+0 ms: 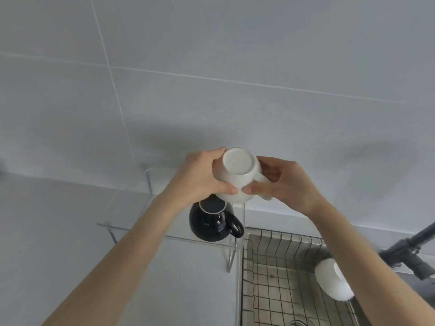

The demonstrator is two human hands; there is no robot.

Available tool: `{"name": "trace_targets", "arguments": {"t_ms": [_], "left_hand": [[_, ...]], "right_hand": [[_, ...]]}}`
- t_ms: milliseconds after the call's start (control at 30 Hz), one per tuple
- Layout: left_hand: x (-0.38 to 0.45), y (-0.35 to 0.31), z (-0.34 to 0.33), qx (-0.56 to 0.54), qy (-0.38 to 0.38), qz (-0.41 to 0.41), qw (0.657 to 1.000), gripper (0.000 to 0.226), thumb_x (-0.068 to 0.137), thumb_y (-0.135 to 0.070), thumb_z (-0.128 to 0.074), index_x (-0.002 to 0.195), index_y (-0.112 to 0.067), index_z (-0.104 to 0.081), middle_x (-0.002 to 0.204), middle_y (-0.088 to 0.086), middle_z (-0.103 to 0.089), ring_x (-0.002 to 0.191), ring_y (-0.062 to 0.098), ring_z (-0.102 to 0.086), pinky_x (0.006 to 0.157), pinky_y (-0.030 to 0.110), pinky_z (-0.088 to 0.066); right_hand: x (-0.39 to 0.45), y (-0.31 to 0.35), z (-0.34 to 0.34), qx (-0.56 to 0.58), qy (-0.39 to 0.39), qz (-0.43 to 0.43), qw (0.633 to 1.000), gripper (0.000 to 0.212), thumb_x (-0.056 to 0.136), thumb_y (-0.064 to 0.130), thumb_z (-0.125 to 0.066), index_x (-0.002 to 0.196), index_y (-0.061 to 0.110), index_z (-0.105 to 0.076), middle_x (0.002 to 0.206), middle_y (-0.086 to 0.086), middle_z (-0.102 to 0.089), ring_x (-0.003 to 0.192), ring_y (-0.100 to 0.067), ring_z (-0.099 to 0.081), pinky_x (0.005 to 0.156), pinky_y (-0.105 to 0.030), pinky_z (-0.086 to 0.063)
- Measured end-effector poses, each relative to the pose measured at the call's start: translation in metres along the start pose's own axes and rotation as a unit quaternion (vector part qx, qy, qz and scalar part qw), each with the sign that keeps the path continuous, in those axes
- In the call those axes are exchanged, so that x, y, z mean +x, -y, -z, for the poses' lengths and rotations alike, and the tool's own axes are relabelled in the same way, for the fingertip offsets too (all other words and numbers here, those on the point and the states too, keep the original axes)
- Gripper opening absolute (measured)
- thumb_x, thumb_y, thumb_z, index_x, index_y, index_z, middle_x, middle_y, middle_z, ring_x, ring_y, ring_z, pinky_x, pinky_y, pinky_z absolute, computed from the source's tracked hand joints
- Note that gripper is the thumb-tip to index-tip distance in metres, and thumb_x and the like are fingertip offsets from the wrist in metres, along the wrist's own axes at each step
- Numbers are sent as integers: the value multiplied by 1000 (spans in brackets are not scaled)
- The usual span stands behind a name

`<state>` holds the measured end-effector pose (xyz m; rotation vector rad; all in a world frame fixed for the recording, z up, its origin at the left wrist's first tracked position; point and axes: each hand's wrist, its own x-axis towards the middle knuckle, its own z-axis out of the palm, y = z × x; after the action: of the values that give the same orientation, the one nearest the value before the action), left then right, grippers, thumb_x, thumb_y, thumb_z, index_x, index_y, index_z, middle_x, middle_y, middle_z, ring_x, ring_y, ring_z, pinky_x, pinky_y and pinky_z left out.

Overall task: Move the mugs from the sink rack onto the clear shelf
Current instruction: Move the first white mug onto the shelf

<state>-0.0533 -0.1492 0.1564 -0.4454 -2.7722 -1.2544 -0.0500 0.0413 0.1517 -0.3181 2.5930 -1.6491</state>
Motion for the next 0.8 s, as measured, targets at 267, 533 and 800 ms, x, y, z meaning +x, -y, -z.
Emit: {"name": "trace_targets", "arguments": {"t_ms": [267,533,800], "left_hand": [[4,84,70,-13,-55,83,995,67,43,-27,-84,107,-26,-65,99,0,-73,97,18,-66,91,40,-51],[12,157,73,-24,-66,155,985,70,38,-31,-79,107,-25,-65,100,3,-72,97,21,-65,90,38,-51],[19,189,72,-4,-58,154,986,75,42,-31,-77,115,-25,-61,101,4,-71,98,21,-63,91,33,-49]], "right_hand": [[93,13,-96,-58,83,13,995,70,40,46,-80,99,10,-64,105,-20,-68,100,-36,-63,93,-54,-47],[154,-12,-155,-100,174,-23,979,53,57,20,-84,104,6,-63,107,-17,-71,103,-31,-65,95,-49,-48],[175,-26,-182,-94,186,-34,977,57,58,17,-83,109,5,-61,113,-15,-69,106,-29,-63,95,-46,-49]]}}
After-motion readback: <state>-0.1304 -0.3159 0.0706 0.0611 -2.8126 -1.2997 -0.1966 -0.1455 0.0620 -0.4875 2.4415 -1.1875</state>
